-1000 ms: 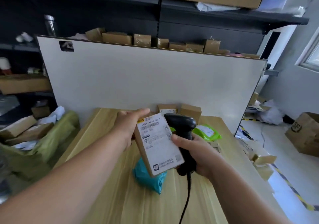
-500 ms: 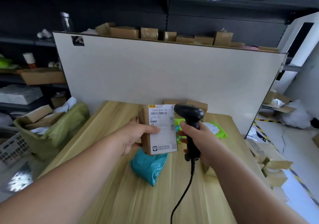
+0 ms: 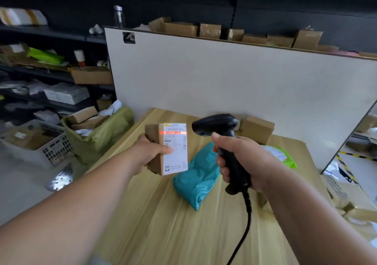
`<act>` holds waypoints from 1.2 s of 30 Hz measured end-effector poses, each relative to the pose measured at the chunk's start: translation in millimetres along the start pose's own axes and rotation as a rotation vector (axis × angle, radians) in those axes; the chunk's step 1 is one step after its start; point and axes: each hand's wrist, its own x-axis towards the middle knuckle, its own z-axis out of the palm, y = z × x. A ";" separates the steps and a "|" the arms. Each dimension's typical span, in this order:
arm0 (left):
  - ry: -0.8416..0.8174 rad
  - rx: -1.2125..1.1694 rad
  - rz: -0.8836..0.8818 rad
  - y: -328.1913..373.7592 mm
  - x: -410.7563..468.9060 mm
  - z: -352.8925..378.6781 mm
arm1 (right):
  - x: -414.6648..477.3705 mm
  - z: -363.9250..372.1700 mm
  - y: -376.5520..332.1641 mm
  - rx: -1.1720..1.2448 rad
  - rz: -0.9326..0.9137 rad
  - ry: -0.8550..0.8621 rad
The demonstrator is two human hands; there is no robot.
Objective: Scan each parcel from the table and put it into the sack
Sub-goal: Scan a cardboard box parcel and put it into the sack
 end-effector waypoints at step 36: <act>-0.084 -0.020 0.075 -22.4 36.1 -154.9 | 38.1 161.4 -23.7 -0.029 0.043 -0.024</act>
